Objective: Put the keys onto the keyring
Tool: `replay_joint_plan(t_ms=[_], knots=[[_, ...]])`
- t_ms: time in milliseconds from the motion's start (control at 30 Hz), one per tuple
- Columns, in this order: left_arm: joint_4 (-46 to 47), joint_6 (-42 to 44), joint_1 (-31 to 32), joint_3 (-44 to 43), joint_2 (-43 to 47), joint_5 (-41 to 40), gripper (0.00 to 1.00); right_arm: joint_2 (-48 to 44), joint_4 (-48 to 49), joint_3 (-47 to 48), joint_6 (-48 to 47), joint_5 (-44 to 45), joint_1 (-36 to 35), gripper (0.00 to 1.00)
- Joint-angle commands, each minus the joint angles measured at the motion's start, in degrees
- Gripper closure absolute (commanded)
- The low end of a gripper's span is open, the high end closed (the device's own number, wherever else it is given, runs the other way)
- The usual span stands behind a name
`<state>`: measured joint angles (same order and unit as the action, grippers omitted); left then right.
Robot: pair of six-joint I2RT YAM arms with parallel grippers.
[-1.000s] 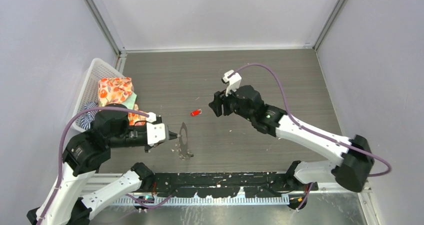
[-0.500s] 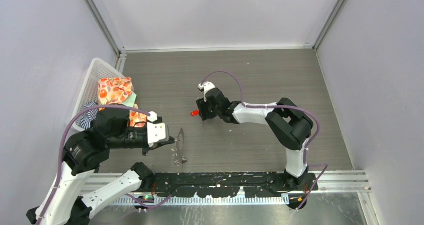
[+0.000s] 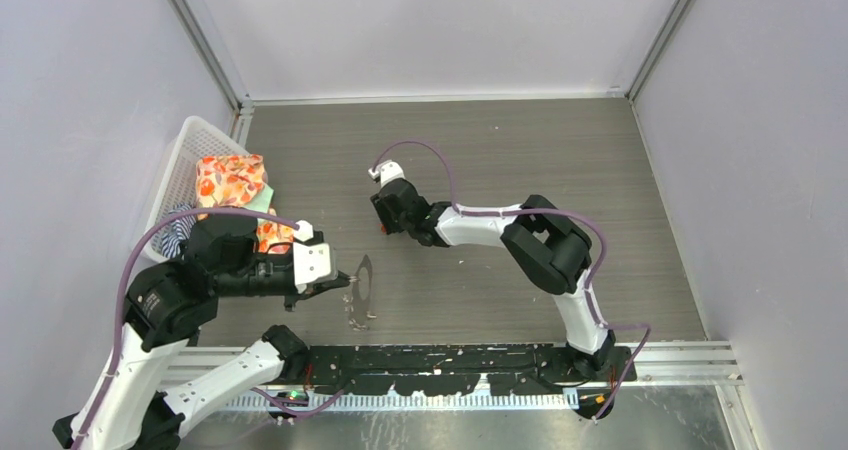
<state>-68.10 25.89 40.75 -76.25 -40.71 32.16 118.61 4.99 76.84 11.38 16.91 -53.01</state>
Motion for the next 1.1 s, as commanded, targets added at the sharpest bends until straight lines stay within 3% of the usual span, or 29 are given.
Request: replay_joint_plan(t_ms=[0, 200, 900, 1067], knots=[[1.9, -0.9, -0.1, -3.0, -0.4, 1.1, 1.0, 1.2, -2.2, 4.2, -2.3, 5.7, -1.2, 0.51], [2.2, -1.5, -0.1, -3.7, -0.5, 1.2, 1.0, 2.0, -4.5, 5.7, -1.9, 9.3, -1.8, 0.55], [2.3, -1.6, -0.1, -6.1, -1.6, 1.8, 1.0, 3.7, -2.9, 3.1, 3.4, 7.7, -1.6, 0.61], [2.6, -1.7, -0.1, -5.9, -1.6, 1.8, 1.0, 3.1, -2.7, 1.8, 4.3, 8.7, -1.6, 0.72]])
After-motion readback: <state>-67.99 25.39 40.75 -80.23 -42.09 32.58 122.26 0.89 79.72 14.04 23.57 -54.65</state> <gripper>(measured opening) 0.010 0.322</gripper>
